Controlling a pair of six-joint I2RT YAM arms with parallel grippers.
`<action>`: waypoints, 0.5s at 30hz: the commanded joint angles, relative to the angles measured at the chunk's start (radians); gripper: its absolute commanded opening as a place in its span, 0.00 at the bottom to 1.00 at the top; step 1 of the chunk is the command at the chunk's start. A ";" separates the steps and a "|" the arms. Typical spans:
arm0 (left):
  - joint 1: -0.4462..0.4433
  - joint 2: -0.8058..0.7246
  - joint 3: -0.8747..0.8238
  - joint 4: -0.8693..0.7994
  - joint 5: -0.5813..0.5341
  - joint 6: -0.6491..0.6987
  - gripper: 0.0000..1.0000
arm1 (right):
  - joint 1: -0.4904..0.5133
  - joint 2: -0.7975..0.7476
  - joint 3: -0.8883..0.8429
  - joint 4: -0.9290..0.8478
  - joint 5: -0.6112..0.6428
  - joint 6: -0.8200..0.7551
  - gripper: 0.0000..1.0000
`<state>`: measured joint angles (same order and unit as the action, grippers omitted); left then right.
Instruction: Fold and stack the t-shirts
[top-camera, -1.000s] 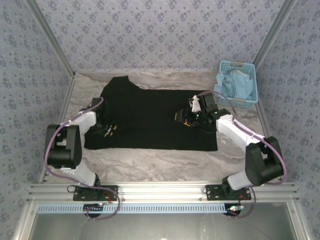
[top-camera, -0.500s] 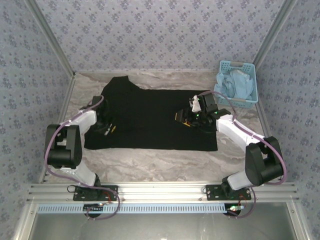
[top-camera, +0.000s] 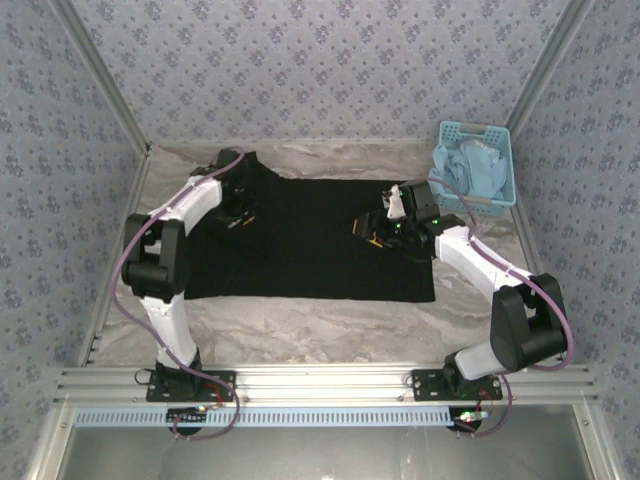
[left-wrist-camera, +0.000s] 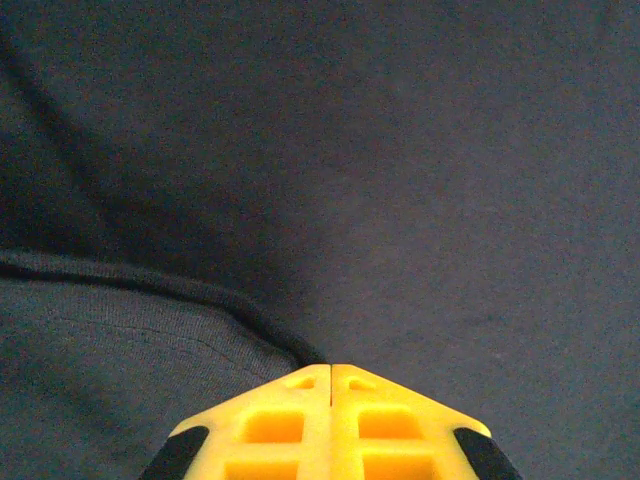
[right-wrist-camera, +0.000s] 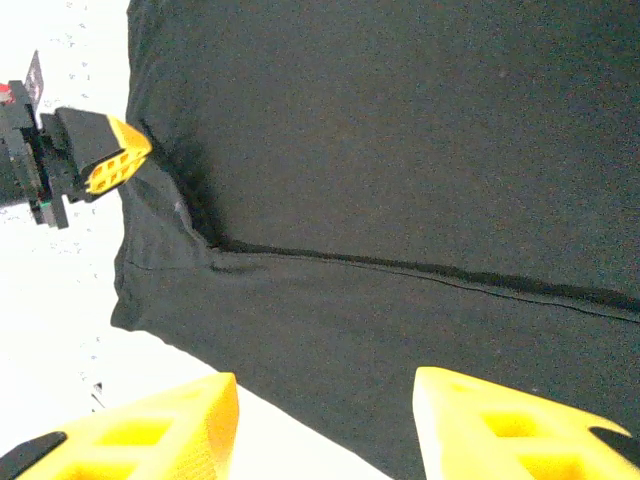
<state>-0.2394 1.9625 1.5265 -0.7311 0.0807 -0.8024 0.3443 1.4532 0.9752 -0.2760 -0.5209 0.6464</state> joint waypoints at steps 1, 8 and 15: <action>-0.037 0.057 0.099 -0.099 -0.025 0.126 0.00 | -0.008 0.009 0.026 -0.044 -0.011 0.008 0.51; -0.077 0.138 0.196 -0.145 -0.044 0.232 0.00 | -0.008 0.011 0.015 -0.049 -0.008 0.010 0.51; -0.082 0.148 0.186 -0.103 -0.063 0.261 0.05 | -0.008 0.026 0.011 -0.056 0.001 0.009 0.51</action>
<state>-0.3210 2.1021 1.6939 -0.8188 0.0391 -0.5816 0.3397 1.4654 0.9752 -0.3073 -0.5201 0.6464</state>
